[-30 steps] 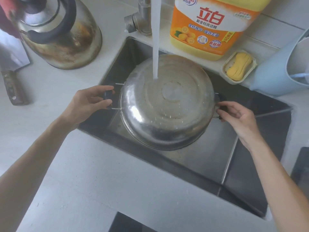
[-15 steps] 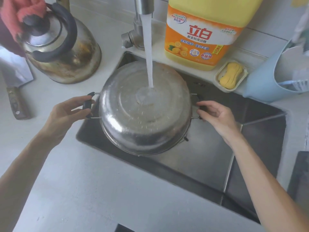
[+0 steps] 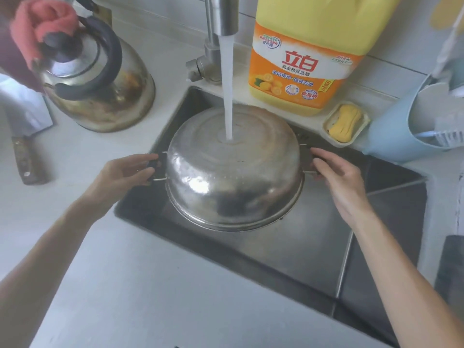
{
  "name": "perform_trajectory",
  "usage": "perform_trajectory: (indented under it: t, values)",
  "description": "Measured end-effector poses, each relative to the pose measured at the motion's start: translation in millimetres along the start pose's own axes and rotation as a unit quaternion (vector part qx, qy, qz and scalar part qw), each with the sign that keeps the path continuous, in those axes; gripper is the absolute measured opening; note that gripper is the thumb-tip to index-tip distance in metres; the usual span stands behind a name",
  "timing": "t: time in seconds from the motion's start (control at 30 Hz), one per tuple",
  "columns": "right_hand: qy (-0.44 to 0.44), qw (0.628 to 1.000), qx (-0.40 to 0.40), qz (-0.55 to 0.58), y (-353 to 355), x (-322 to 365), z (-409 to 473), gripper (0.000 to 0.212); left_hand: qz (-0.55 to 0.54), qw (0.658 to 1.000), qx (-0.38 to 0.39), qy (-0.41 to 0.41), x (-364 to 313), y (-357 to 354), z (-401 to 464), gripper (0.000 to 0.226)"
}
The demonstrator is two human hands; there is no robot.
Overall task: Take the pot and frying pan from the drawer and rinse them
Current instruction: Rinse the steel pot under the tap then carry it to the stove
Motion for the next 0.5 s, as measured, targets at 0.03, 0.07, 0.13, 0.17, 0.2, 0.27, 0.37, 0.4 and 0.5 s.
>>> perform_trajectory:
  t: [0.03, 0.07, 0.13, 0.17, 0.2, 0.27, 0.37, 0.4, 0.5]
  values:
    - [0.008, 1.0, 0.0, 0.012, 0.9, 3.5, -2.0, 0.021, 0.001, 1.0, 0.003, 0.009, 4.5, -3.9, -1.0, 0.03]
    - [0.016, 1.0, -0.002, 0.02, 2.2, 6.9, -3.7, 0.021, 0.003, 1.0, 0.006, 0.015, 8.4, -8.4, -2.2, 0.031]
    - [0.029, 0.999, -0.006, 0.018, 5.3, 12.1, -5.9, 0.022, 0.011, 1.0, 0.001, 0.019, 13.9, -14.9, -5.2, 0.032]
    - [0.033, 0.999, -0.007, 0.007, 6.9, 12.9, -6.7, 0.026, 0.014, 1.0, -0.01, 0.015, 13.9, -15.5, -6.4, 0.033]
    - [0.032, 0.999, -0.006, -0.011, 8.4, 12.2, -7.3, 0.029, 0.014, 1.0, -0.024, 0.008, 12.1, -14.4, -7.0, 0.034]
    - [0.021, 0.999, 0.007, -0.042, 9.0, 6.3, -9.0, 0.031, 0.003, 0.999, -0.049, -0.014, 4.4, -9.9, -7.2, 0.034]
    - [0.003, 0.998, 0.027, -0.065, 6.8, -6.3, -11.7, 0.03, -0.015, 0.996, -0.068, -0.055, -13.2, -1.4, -6.8, 0.034]
    - [-0.001, 0.997, 0.028, -0.068, 6.5, -10.0, -12.1, 0.028, -0.013, 0.995, -0.07, -0.069, -20.1, -0.1, -6.9, 0.036]
    - [-0.009, 0.997, 0.022, -0.07, 6.9, -18.8, -11.8, 0.022, -0.002, 0.993, -0.063, -0.096, -38.1, -0.3, -6.0, 0.041]
Point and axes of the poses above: each hand's wrist, its own z-axis towards the middle knuckle, its own y-axis out of the back of the hand, x = y × z, the point moved 10 cm from there along z, towards the middle knuckle, and after that the axes turned 10 degrees about -y, right-handed, at the moved point
